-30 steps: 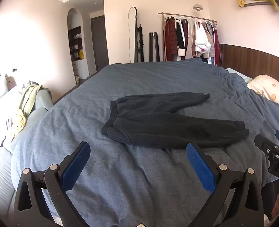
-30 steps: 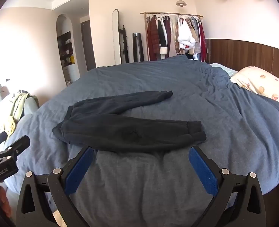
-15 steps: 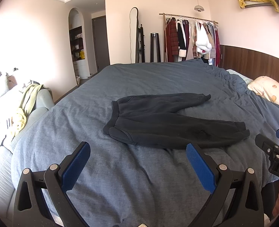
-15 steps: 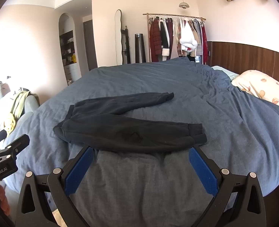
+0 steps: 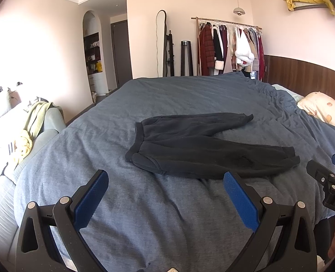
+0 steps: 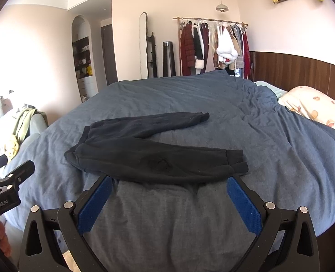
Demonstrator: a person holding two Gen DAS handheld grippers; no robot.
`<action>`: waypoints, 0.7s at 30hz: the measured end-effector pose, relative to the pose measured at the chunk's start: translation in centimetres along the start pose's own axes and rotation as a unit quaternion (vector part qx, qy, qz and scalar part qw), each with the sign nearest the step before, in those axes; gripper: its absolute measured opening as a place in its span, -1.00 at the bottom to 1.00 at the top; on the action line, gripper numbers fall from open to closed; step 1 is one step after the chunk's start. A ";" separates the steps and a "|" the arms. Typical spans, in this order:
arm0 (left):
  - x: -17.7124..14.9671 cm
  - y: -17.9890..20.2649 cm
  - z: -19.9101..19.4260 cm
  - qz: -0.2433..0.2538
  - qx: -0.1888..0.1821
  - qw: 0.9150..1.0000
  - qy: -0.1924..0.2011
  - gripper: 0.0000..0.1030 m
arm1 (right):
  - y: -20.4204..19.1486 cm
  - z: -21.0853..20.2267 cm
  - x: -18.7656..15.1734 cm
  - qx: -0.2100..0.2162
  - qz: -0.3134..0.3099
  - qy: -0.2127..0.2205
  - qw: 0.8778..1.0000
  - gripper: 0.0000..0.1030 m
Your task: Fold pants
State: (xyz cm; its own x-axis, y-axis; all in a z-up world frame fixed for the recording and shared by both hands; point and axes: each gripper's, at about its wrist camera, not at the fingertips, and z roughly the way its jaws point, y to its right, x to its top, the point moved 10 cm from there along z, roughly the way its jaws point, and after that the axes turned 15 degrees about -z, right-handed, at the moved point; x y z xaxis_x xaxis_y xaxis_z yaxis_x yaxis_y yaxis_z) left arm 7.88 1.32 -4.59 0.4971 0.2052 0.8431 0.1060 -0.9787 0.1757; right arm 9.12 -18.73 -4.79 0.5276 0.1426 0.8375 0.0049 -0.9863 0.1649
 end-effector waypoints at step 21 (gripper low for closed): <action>0.3 -0.2 -0.2 0.001 0.001 1.000 0.002 1.00 | -0.2 -0.3 0.2 0.001 -0.002 0.001 1.000 0.99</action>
State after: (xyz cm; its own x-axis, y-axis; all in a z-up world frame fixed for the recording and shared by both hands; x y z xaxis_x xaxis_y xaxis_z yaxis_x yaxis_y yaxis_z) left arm 7.83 1.56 -4.31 0.4939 0.2031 0.8454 0.1073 -0.9791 0.1726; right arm 8.98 -18.46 -4.53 0.5257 0.1460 0.8381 0.0080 -0.9860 0.1668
